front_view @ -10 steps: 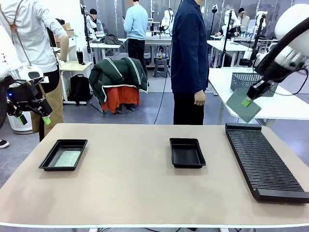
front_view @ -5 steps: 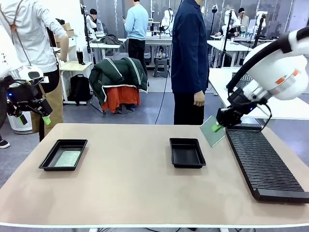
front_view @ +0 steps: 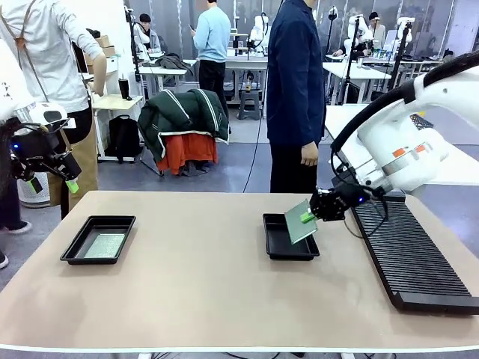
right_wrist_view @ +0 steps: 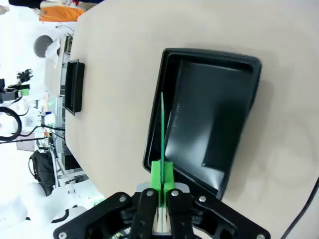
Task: Inspect and transfer BCBs to ESD trays.
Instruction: Pick up the Blank PCB from the PCB Rack and place it in the right ESD tray.
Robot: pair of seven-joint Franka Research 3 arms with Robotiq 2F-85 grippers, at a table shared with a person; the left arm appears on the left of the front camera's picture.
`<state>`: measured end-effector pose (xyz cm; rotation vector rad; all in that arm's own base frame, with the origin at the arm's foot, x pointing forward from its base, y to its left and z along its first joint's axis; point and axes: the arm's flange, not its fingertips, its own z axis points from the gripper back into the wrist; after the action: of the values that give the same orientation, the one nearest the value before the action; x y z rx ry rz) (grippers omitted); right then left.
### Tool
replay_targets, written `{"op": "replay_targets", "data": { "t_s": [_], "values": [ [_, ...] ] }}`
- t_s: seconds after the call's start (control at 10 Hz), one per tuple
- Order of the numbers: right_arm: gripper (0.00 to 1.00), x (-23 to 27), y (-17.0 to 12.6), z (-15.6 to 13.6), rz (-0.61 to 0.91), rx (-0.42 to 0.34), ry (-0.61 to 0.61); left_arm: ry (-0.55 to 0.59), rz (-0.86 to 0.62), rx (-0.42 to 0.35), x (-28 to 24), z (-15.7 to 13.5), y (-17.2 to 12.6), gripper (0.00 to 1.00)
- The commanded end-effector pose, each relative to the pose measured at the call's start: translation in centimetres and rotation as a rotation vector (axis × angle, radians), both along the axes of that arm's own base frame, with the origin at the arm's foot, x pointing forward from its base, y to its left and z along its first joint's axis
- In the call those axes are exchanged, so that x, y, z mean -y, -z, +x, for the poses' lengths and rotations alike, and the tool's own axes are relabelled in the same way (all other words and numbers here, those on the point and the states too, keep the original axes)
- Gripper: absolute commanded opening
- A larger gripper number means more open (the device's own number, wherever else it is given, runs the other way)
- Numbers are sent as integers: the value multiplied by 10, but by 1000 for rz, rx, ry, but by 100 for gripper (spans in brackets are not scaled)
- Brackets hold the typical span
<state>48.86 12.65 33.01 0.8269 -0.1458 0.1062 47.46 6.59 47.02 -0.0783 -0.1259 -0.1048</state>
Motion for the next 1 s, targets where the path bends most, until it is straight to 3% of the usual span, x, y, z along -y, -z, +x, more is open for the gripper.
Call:
{"op": "replay_targets", "data": {
  "t_s": [0.0, 0.3, 0.9],
  "values": [
    [2, -8, 20, 2, 31, -1, 15, -3, -1, 12, 1, 0, 2, 100],
    [2, -19, 42, 6, 35, -37, 23, -3, -1, 12, 1, 0, 2, 100],
    [2, -45, 50, 14, -18, -56, 49, -3, -1, 12, 1, 0, 2, 100]
  ]
}}
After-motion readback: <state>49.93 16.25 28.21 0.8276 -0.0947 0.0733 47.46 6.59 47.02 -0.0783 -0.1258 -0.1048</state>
